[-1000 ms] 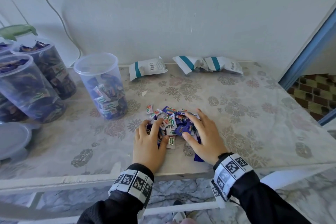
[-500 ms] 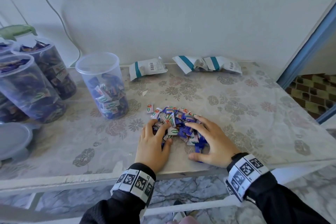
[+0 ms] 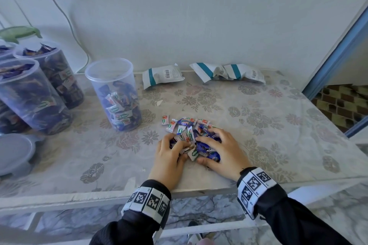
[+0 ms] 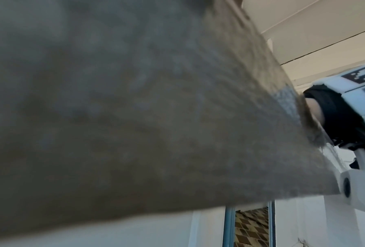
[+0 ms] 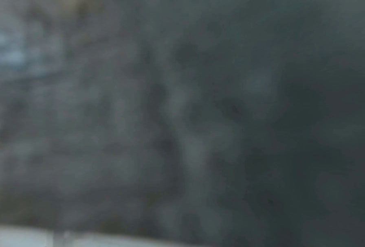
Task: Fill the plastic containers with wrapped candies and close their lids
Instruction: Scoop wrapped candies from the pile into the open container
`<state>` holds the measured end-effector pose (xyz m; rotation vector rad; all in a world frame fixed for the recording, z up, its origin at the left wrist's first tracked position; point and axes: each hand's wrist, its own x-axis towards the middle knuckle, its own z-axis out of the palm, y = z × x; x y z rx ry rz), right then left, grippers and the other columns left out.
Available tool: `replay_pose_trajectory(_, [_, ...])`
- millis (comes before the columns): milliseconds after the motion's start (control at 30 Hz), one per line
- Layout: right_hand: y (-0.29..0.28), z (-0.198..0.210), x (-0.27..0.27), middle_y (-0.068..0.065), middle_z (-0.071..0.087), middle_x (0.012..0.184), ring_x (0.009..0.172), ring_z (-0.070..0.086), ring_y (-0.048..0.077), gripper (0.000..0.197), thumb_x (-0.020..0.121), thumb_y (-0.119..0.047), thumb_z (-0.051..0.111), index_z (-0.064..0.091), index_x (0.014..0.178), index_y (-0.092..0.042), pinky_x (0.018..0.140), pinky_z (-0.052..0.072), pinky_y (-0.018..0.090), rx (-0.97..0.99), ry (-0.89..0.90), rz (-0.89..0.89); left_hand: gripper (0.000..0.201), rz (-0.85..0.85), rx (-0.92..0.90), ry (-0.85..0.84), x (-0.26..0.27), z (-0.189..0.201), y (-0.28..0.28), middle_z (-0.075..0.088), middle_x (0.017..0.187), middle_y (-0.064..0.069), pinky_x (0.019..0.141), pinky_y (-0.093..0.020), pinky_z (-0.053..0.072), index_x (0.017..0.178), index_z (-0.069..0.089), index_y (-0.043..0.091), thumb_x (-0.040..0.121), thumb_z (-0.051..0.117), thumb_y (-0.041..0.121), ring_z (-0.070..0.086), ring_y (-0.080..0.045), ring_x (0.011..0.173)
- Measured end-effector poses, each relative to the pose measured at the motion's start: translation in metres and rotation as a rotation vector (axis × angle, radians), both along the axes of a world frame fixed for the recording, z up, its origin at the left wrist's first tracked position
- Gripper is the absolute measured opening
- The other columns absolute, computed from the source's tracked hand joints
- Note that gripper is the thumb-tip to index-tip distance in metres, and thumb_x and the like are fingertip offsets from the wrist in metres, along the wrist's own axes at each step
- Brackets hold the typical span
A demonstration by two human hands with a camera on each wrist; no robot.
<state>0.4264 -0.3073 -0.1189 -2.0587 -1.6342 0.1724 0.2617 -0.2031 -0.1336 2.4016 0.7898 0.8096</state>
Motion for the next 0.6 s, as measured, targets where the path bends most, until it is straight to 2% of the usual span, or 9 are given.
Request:
replay_pose_trajectory(67, [0.0008,-0.0022,-0.0016,0.004,0.042,0.137,0.125,0.040,0.027,0.068,0.077,-0.083,0.031,0.051,0.127,-0.042,0.102,0.038,0.049,0.011,-0.027,-0.008,0.028,-0.002,0.046,-0.015,-0.0003,-0.0006,-0.0013,0.053,0.107,-0.017,0.080,-0.037,0.040,0.097,0.066,0.017,0.071,0.070,0.008,0.053,-0.039,0.092])
replay_pose_trajectory(167, [0.0022,-0.0044,-0.0011,0.002,0.025,0.154,0.141,0.019,0.029,0.074,0.074,-0.085,0.023,0.041,0.135,-0.048,0.114,0.017,0.053,-0.073,-0.039,0.001,0.029,0.004,0.084,-0.049,0.0001,-0.0017,-0.0027,0.053,0.102,-0.013,0.077,-0.034,0.037,0.097,0.057,0.025,0.070,0.066,0.017,0.051,-0.034,0.088])
replay_pose_trajectory(200, [0.0025,-0.0040,-0.0010,0.002,0.027,0.153,0.141,0.022,0.028,0.074,0.075,-0.085,0.023,0.041,0.135,-0.048,0.113,0.019,0.054,-0.075,-0.040,0.008,0.028,0.010,0.089,-0.051,0.0001,-0.0021,-0.0031,0.053,0.102,-0.013,0.077,-0.034,0.038,0.098,0.053,0.027,0.072,0.064,0.019,0.051,-0.033,0.089])
replay_pose_trajectory(267, [0.0024,-0.0021,-0.0012,0.005,0.045,0.140,0.128,0.043,0.028,0.065,0.080,-0.079,0.031,0.053,0.129,-0.041,0.102,0.036,0.053,-0.013,-0.031,0.016,0.024,0.025,0.080,-0.061,0.0002,-0.0021,-0.0031,0.053,0.101,-0.013,0.075,-0.033,0.039,0.096,0.048,0.028,0.076,0.059,0.022,0.051,-0.033,0.087])
replay_pose_trajectory(333, [0.0024,-0.0002,-0.0019,0.007,0.055,0.123,0.111,0.054,0.029,0.052,0.083,-0.068,0.045,0.060,0.120,-0.036,0.089,0.047,0.050,0.079,-0.034,-0.013,0.025,0.046,0.060,-0.088,0.0004,-0.0016,-0.0031,0.053,0.099,-0.013,0.073,-0.034,0.042,0.094,0.046,0.026,0.075,0.059,0.016,0.052,-0.032,0.083])
replay_pose_trajectory(467, [0.0019,0.0003,-0.0069,0.009,0.058,0.104,0.089,0.060,0.030,0.034,0.077,-0.041,0.066,0.066,0.109,-0.029,0.069,0.054,0.043,0.167,-0.160,-0.075,0.021,0.071,0.019,-0.178,-0.0014,0.0004,-0.0029,0.050,0.094,-0.010,0.070,-0.037,0.049,0.093,0.051,0.017,0.079,0.059,0.003,0.053,-0.029,0.079])
replay_pose_trajectory(533, [0.0004,-0.0004,-0.0083,0.009,0.058,0.102,0.088,0.062,0.030,0.032,0.076,-0.033,0.072,0.066,0.107,-0.025,0.063,0.056,0.040,0.186,-0.177,-0.083,0.013,0.073,-0.019,-0.184,-0.0017,0.0030,-0.0029,0.047,0.092,-0.006,0.068,-0.034,0.047,0.088,0.056,0.005,0.082,0.061,-0.006,0.052,-0.024,0.076])
replay_pose_trajectory(600, [-0.0013,-0.0002,-0.0093,0.008,0.059,0.101,0.084,0.065,0.027,0.032,0.075,-0.030,0.073,0.067,0.106,-0.024,0.057,0.056,0.035,0.199,-0.178,-0.097,0.011,0.085,-0.034,-0.173,-0.0018,0.0046,-0.0032,0.046,0.090,-0.004,0.068,-0.027,0.042,0.085,0.057,0.001,0.082,0.061,-0.008,0.050,-0.021,0.072])
